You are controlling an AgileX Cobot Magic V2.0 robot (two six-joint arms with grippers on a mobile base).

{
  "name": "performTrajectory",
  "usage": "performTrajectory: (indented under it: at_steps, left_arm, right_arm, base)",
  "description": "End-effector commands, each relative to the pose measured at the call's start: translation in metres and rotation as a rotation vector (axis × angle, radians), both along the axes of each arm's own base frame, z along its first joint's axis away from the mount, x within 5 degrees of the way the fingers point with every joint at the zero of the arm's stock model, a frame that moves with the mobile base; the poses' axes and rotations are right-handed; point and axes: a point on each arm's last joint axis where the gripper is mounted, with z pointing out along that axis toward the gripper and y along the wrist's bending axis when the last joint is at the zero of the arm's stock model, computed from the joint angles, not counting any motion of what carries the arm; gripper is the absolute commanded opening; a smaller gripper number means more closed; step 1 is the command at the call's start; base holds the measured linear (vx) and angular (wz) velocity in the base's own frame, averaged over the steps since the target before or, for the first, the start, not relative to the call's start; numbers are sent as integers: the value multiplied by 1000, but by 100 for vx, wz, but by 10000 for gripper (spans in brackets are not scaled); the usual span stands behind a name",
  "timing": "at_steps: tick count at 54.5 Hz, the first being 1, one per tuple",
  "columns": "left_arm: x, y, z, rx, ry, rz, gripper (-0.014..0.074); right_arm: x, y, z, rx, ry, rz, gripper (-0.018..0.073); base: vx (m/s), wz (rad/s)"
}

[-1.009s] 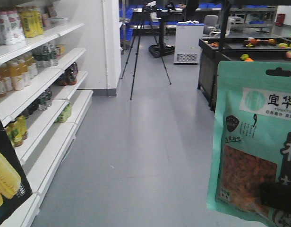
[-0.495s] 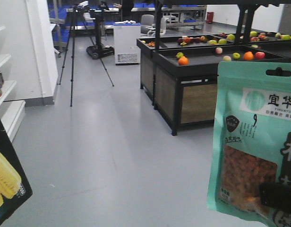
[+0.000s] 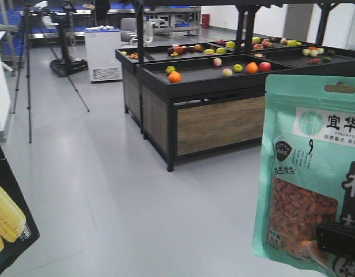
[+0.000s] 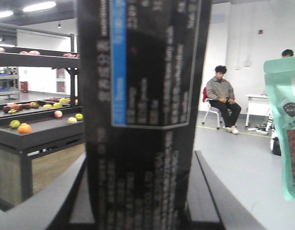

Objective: Pick snacks and fruit into basket
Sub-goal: 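Hold the Franzzi box and goji bag while the base drives away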

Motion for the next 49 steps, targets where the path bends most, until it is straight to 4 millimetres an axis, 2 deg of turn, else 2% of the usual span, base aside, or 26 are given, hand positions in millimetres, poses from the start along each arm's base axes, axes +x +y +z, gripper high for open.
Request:
performTrajectory:
  at_steps: [1,49]
  left_arm:
    - [-3,1,11,-20,-24,-11,-7]
    - [-3,1,11,-20,-24,-11,-7]
  right_arm:
    - [0,0,15,63,-78,-22,-8]
    - [0,0,15,63,-78,-22,-8]
  base:
    - [31,-29]
    - [33,-38]
